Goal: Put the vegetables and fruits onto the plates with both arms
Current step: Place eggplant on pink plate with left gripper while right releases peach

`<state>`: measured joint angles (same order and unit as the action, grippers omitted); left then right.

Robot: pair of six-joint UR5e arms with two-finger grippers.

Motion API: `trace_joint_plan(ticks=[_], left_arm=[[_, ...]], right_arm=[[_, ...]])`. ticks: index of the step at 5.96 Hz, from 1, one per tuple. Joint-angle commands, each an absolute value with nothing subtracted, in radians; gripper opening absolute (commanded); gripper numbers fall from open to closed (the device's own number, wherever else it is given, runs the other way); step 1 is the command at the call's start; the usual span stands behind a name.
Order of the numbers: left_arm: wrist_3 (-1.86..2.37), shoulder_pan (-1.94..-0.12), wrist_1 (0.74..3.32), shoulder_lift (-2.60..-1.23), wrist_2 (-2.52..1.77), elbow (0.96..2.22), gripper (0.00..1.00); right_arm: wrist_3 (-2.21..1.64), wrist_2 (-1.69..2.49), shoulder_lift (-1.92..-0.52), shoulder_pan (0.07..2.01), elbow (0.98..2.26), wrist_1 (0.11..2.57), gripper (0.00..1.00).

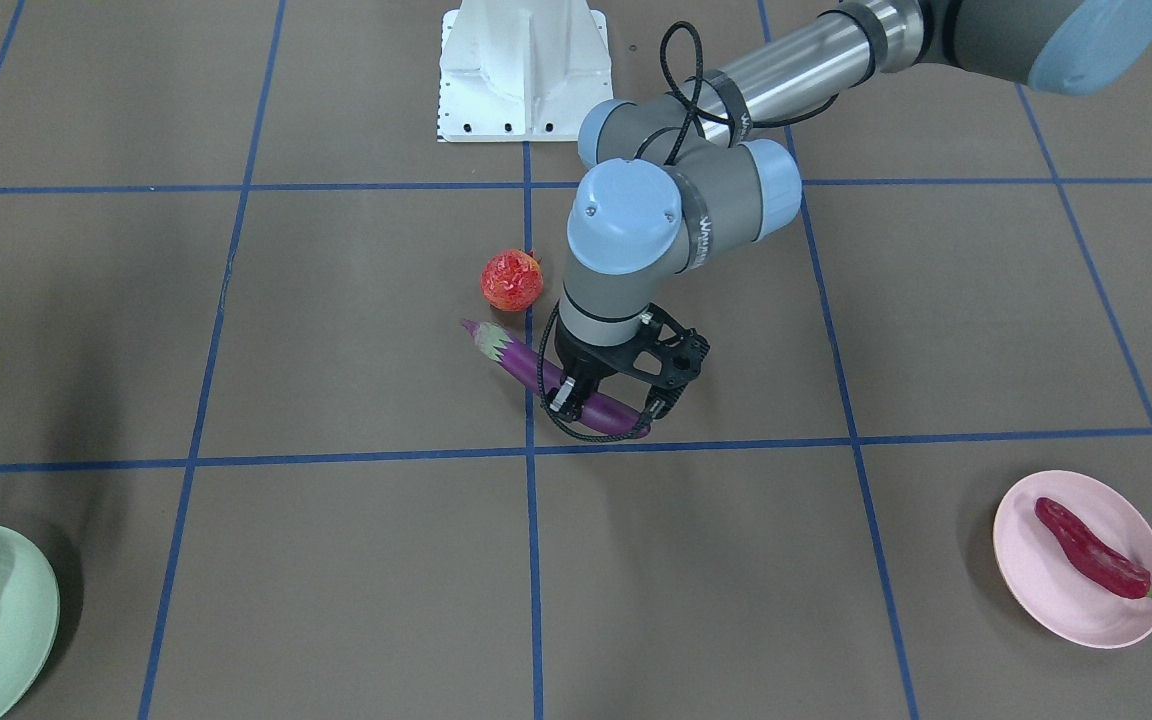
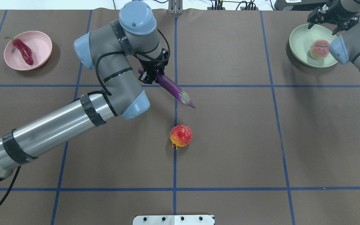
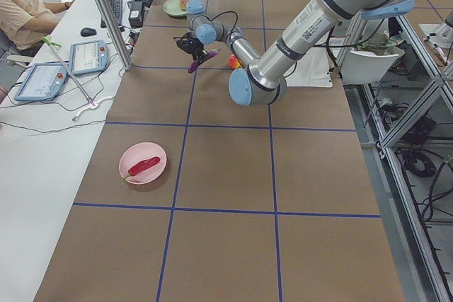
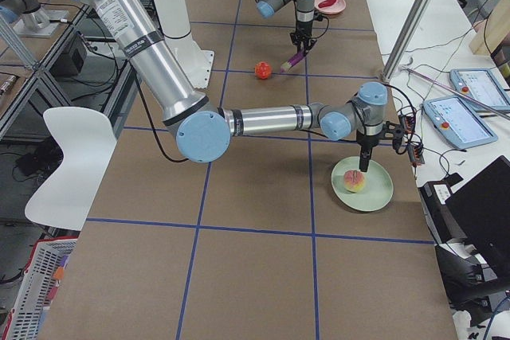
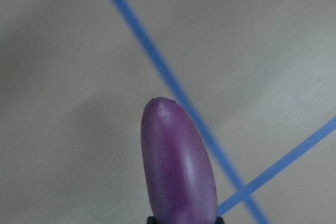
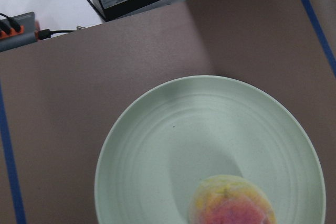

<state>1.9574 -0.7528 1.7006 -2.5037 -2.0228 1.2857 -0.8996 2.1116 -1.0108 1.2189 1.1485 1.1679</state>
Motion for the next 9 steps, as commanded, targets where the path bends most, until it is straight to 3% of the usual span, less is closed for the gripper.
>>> trace_joint_plan(ticks=[1,3,4,6,8,9], left_arm=[[1.659,-0.912,1.689,-2.426,-2.083,1.286,0.00],[1.252,-1.097,1.701,-2.379,-2.108,1.130,0.00],[1.074,-1.168,1.706,-2.381,-2.109,1.020,0.00],[1.022,-1.204,1.988,-2.385,-2.102,0.706,0.00],[1.020,-1.201,2.019,-2.391,-2.100,0.637,0.00],[1.020,-1.189,2.019,-2.393,-2.102,0.640,0.99]], right_arm=[[-0.955,2.147,-1.031,1.177,1.344,1.300,1.00],[-1.154,2.169,-1.049,1.065,1.577,1.417,1.00],[-1.240,2.155,-1.048,1.021,1.624,1.419,1.00],[-1.275,2.118,-1.051,0.980,1.676,1.434,1.00],[-1.275,2.117,-1.052,0.971,1.681,1.442,1.00],[-1.275,2.118,-1.052,0.968,1.683,1.442,1.00]])
